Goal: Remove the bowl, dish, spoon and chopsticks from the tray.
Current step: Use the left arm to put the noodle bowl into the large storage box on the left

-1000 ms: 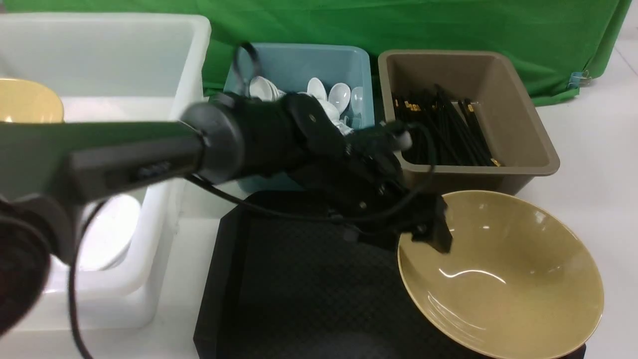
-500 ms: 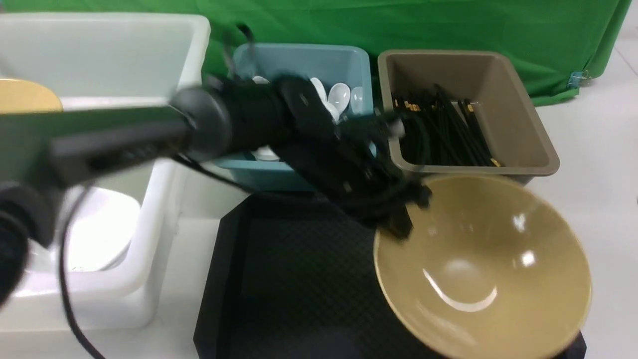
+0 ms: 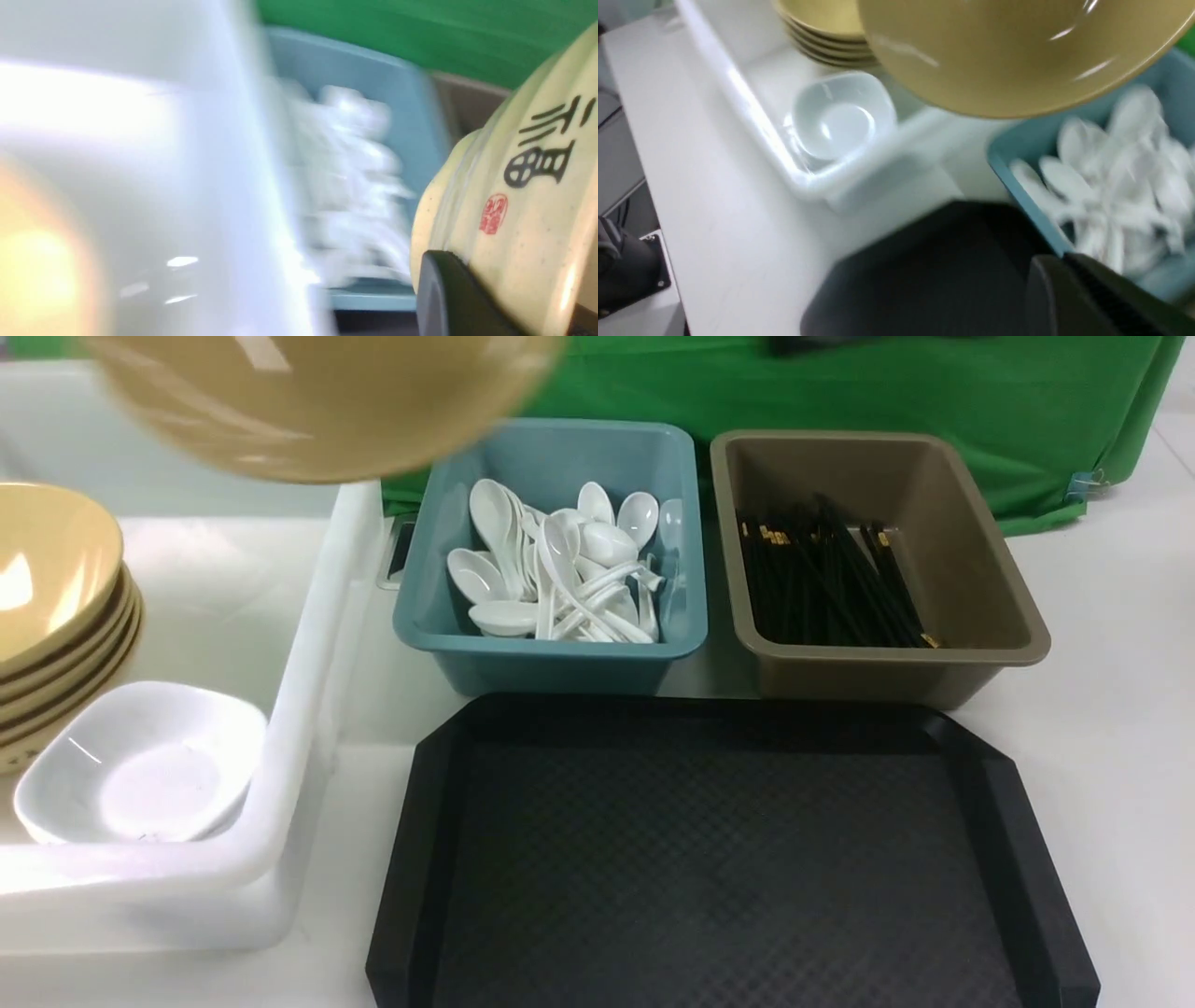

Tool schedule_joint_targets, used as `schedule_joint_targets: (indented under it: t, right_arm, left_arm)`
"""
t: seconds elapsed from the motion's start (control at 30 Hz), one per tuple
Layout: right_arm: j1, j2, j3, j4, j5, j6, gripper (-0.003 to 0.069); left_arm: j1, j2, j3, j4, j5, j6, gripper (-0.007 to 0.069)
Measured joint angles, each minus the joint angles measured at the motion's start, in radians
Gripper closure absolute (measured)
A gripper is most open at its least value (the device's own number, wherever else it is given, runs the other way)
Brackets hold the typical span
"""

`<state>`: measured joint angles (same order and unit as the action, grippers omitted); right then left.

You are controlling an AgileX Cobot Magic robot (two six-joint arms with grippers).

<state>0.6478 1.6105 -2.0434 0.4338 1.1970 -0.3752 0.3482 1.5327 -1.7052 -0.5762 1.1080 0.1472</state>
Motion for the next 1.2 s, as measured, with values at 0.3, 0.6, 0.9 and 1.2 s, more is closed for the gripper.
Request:
schedule_joint_targets:
  t: [0.3, 0.6, 0.9, 1.2]
  right_arm:
    - [0.190, 0.383, -0.413, -0.068, 0.009, 0.040, 0.0652]
    - [0.252, 0.493, -0.476, -0.061, -0.168, 0.031, 0.0649]
    - [0.268, 0.497, -0.476, -0.046, -0.227, -0.008, 0.0649]
    - [0.268, 0.491, -0.476, -0.056, -0.131, -0.008, 0.0649]
  left_arm:
    - [0.381, -0.011, 0.251, 0.038, -0.116, -0.042, 0.0612]
    - [0.412, 0.027, 0.309, 0.019, -0.299, -0.044, 0.0607]
    - [0.413, 0.101, 0.311, 0.054, -0.291, -0.047, 0.0387]
    - [0.413, 0.063, 0.152, 0.187, -0.156, -0.077, 0.0076]
